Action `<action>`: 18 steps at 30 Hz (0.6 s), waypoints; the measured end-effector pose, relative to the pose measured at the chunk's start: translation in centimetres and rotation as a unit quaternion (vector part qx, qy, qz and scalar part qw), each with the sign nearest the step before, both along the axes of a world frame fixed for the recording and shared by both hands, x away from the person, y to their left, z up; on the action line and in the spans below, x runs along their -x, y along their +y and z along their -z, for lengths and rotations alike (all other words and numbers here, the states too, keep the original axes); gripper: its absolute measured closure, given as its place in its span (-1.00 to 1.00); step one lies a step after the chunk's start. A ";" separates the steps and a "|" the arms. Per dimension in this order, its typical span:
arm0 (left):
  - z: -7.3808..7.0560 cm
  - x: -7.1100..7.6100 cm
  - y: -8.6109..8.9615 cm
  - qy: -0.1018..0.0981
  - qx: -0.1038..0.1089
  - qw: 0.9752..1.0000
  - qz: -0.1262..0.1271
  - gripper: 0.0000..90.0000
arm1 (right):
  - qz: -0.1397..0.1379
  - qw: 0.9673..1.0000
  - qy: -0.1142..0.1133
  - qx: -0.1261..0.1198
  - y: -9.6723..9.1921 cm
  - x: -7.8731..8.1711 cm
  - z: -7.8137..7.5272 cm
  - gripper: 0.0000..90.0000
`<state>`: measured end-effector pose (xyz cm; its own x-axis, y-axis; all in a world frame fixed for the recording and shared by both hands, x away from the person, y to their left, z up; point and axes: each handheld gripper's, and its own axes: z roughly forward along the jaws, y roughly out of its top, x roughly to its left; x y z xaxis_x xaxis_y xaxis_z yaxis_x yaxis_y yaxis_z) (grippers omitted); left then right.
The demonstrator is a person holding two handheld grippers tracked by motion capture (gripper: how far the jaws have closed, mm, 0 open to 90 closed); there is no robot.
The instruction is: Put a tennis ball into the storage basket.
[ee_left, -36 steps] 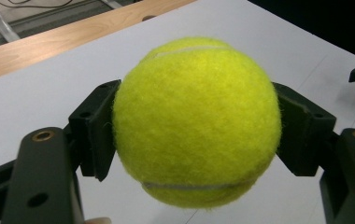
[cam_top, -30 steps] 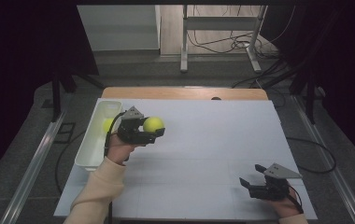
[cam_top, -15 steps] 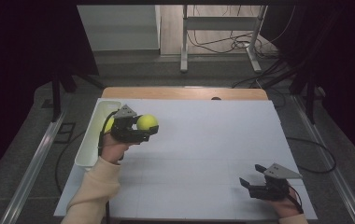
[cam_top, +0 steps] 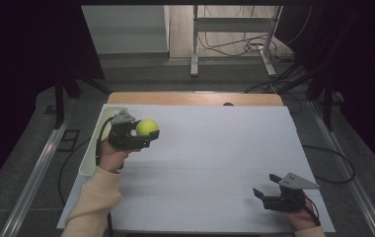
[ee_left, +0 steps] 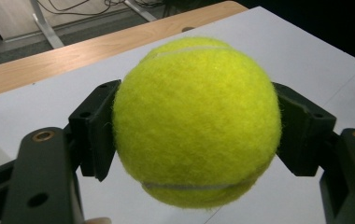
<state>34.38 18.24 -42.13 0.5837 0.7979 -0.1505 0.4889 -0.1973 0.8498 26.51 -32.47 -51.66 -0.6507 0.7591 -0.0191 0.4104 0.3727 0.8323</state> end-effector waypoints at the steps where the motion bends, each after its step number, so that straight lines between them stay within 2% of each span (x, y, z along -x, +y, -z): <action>1: 0.0 0.0 0.2 0.000 0.001 1.000 -0.002 -0.43 | 0.000 1.000 0.000 0.000 0.0 0.0 0.0 -0.61; 18: -0.5 0.3 2.8 -0.005 0.015 0.999 -0.033 -0.43 | 0.000 1.000 -0.001 0.001 0.0 0.0 0.0 -0.61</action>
<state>34.05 21.05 -41.67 0.5311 0.8300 -0.1701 0.4917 -0.1384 0.8597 26.51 -32.46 -51.65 -0.6509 0.7589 -0.0209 0.4091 0.3739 0.8324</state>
